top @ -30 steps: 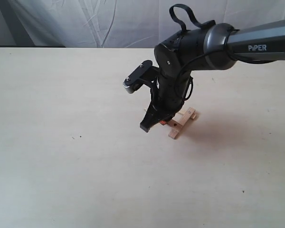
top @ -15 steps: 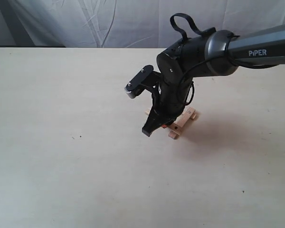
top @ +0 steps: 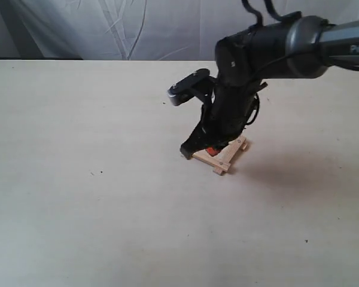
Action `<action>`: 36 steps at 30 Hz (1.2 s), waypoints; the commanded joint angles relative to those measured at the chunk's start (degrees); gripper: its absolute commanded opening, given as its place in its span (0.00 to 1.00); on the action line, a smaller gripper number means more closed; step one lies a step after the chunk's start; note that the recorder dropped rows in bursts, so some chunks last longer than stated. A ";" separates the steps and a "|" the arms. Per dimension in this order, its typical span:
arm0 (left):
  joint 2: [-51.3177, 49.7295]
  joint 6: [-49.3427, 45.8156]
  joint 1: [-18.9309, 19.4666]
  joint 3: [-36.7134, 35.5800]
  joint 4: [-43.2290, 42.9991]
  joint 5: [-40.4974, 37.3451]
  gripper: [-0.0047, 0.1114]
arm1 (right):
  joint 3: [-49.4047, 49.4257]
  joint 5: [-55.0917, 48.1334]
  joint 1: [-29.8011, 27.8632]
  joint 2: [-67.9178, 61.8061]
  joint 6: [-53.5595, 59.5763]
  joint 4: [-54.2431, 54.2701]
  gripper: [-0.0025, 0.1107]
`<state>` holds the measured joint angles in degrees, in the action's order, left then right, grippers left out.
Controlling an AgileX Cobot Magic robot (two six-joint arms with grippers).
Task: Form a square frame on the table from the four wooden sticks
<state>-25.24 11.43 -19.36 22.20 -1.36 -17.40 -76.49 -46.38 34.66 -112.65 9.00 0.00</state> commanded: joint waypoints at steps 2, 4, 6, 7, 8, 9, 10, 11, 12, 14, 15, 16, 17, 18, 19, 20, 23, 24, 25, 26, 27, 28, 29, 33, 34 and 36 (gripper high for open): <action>0.29 0.09 0.35 -0.20 0.03 0.47 0.04 | 10.55 0.95 -7.84 9.58 -4.48 6.95 0.01; 0.29 0.09 0.35 -0.20 0.03 0.47 0.04 | 17.74 4.42 -10.79 16.88 -5.96 6.95 0.01; 0.29 0.09 0.35 -0.20 0.03 0.47 0.04 | 24.45 7.47 -13.08 25.20 -6.08 6.71 0.01; 0.29 0.09 0.35 -0.20 0.03 0.47 0.04 | 26.69 8.80 -13.43 28.33 -6.08 6.44 0.01; 0.29 0.09 0.35 -0.20 0.03 0.47 0.04 | 28.83 10.20 -13.50 31.54 -6.08 6.05 0.01; 0.29 0.09 0.35 -0.20 0.03 0.47 0.04 | 30.74 11.62 -13.50 34.17 -6.08 5.86 0.01; 0.29 0.09 0.35 -0.20 0.03 0.47 0.04 | 32.58 13.10 -13.50 37.39 -6.16 5.76 0.01; 0.29 0.09 0.35 -0.20 0.03 0.47 0.04 | 34.23 14.20 -13.50 40.68 -6.16 5.76 0.01; 0.29 0.09 0.35 -0.20 0.03 0.47 0.04 | 35.47 14.78 -13.50 43.91 -6.16 5.76 0.01; 0.29 0.09 0.35 -0.20 0.03 0.47 0.04 | 38.35 15.71 -13.50 50.45 -6.16 5.76 0.01; 0.29 0.09 0.35 -0.20 0.03 0.47 0.04 | 39.41 15.96 -13.50 53.02 -6.16 5.76 0.01; 0.29 0.09 0.35 -0.20 0.03 0.47 0.04 | 40.66 16.12 -13.50 56.24 -6.16 5.76 0.01; 0.29 0.09 0.35 -0.20 0.03 0.47 0.04 | 41.74 16.12 -13.50 59.33 -6.16 5.76 0.01; 0.29 0.09 0.35 -0.20 0.03 0.47 0.04 | 42.45 15.87 -13.50 61.73 -6.16 5.99 0.01; 0.29 0.09 0.35 -0.20 0.03 0.47 0.04 | 42.97 14.42 -13.50 64.49 -6.16 6.58 0.01; 0.29 0.09 0.35 -0.20 0.03 0.47 0.04 | 43.18 12.89 -13.50 66.90 -6.16 6.70 0.01; 0.29 0.09 0.35 -0.20 0.03 0.47 0.04 | 43.18 10.48 -13.50 73.42 -6.16 6.70 0.01; 0.29 0.09 0.35 -0.20 0.03 0.47 0.04 | 43.18 10.48 -13.50 75.50 -6.16 6.70 0.01; 0.29 0.09 0.35 -0.20 0.03 0.47 0.04 | 43.18 10.58 -13.50 77.43 -6.16 6.70 0.01; 0.29 0.09 0.35 -0.20 0.03 0.47 0.04 | 43.18 10.69 -13.50 79.25 -6.16 6.70 0.01; 0.29 0.09 0.35 -0.20 0.03 0.47 0.04 | 43.18 10.69 -13.50 80.56 -5.86 6.17 0.01; 0.29 0.09 0.35 -0.20 0.03 0.47 0.04 | 43.18 10.69 -13.50 82.14 -5.74 4.27 0.01; 0.29 0.09 0.35 -0.20 0.03 0.47 0.04 | 43.18 10.69 -13.50 83.55 -5.74 2.81 0.01; 0.29 0.09 0.35 -0.20 0.03 0.47 0.04 | 43.18 10.69 -13.50 87.98 -5.99 1.84 0.01; 0.29 0.09 0.35 -0.20 0.03 0.47 0.04 | 43.18 10.69 -13.50 88.95 -5.99 1.84 0.01; 0.29 0.09 0.35 -0.20 0.03 0.47 0.04 | 43.18 10.57 -13.68 90.47 -5.99 1.84 0.01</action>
<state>-25.24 11.43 -19.36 22.20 -1.36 -17.40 -33.42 -35.52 21.46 -24.39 2.92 2.53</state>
